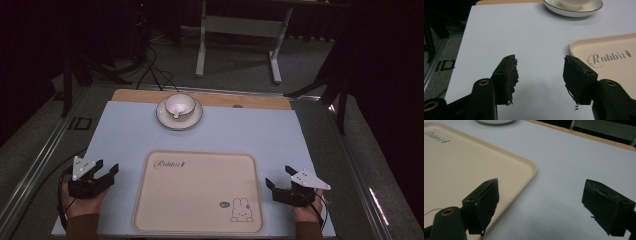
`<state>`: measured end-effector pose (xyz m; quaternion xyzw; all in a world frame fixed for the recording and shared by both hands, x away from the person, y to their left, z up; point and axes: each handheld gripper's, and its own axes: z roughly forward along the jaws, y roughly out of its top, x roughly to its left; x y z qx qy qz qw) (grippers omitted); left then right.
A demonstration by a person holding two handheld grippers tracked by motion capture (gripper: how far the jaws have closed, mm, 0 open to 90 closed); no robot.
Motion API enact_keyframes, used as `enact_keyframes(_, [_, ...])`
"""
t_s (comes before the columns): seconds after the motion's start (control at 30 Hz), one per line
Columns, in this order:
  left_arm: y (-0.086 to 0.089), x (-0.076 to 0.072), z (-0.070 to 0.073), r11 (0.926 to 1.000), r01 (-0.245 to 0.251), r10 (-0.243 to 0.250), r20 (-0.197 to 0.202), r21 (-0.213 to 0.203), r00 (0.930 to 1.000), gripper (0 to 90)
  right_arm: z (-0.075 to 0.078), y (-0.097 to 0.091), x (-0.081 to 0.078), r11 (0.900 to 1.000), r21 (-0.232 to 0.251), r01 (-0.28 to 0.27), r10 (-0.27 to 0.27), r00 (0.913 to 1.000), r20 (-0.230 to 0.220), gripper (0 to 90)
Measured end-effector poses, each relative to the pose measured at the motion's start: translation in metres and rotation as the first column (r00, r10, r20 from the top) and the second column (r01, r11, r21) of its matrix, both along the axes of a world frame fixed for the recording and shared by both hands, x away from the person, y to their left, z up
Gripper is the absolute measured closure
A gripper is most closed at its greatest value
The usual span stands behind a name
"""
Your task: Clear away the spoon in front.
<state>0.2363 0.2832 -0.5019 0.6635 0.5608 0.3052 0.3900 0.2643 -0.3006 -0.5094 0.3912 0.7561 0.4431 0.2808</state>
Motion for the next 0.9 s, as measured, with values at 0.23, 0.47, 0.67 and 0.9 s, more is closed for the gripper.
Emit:
enact_keyframes(0.23, [-0.002,0.007,-0.001,0.9998,0.010,-0.010,-0.014,0.015,0.9999,43.8,0.000,0.001,-0.002,0.9998,-0.007,-0.021,0.021,0.9997,0.009,13.4])
enact_keyframes(0.47, [-0.007,0.026,-0.005,0.9994,0.024,-0.023,-0.047,0.025,0.9986,43.4,0.000,0.001,-0.004,0.9997,-0.013,-0.021,0.021,0.9997,0.016,13.4])
enact_keyframes(0.67, [-0.024,0.030,0.002,0.9913,0.073,-0.067,-0.059,0.110,0.9960,42.8,0.001,-0.004,-0.007,1.0000,-0.006,0.002,-0.002,0.9997,0.025,13.7])
enact_keyframes(0.9, [-0.031,0.040,0.017,0.9912,0.090,-0.088,-0.031,0.096,0.9957,41.7,0.001,-0.004,-0.007,1.0000,0.005,0.000,0.000,0.9996,0.028,13.4])
